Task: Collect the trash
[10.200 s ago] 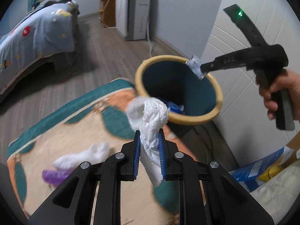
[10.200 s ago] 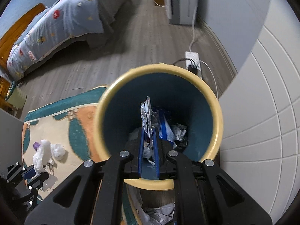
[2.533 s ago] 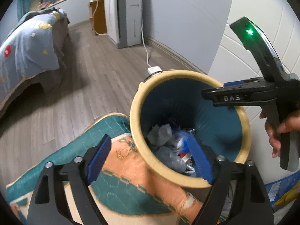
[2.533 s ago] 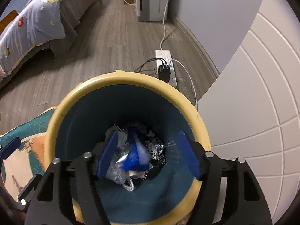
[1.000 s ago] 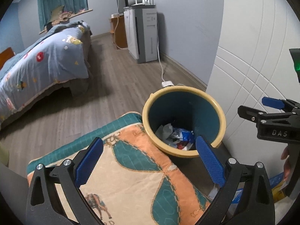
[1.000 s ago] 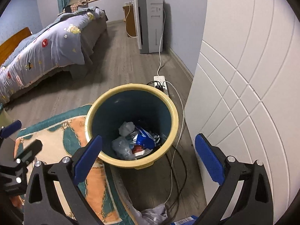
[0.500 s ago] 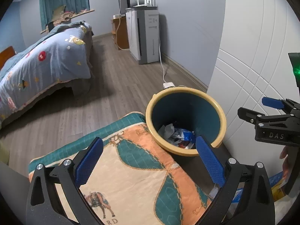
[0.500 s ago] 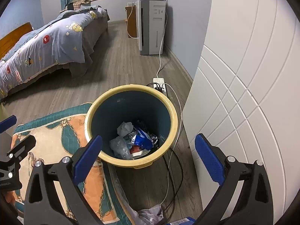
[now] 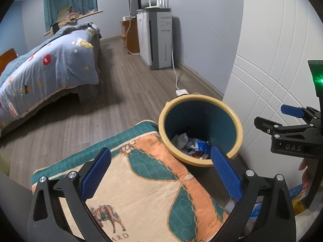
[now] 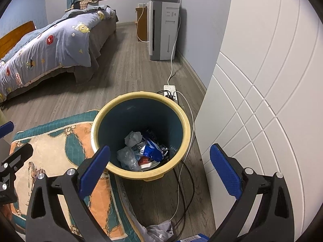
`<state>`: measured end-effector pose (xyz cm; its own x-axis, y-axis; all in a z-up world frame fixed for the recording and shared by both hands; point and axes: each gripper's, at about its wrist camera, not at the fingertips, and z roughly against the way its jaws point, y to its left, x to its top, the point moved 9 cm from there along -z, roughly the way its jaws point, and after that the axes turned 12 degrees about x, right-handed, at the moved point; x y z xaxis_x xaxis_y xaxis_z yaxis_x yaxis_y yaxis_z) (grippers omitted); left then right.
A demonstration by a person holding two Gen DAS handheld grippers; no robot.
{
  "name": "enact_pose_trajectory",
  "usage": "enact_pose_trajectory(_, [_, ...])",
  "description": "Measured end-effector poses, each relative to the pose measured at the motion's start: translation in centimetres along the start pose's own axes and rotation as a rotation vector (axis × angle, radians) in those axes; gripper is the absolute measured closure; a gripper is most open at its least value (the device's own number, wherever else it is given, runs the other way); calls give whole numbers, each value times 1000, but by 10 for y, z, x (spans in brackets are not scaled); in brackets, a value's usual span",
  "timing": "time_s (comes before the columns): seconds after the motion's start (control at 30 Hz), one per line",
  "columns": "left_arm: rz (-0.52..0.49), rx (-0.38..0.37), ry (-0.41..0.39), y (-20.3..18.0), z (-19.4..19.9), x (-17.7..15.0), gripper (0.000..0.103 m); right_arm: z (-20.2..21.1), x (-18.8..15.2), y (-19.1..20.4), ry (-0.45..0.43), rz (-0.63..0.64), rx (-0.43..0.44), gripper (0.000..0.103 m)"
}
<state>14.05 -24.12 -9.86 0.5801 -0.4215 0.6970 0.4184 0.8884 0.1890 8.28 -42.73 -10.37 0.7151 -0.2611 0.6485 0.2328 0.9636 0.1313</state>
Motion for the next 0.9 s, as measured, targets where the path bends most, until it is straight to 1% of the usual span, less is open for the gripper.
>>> enact_pose_trajectory(0.57, [-3, 3, -2, 1, 2, 0, 5, -1, 1, 0, 3, 6, -3, 6])
enact_pose_trajectory(0.9, [-7, -9, -1, 0, 4, -1, 5, -3, 1, -1, 4, 4, -3, 6])
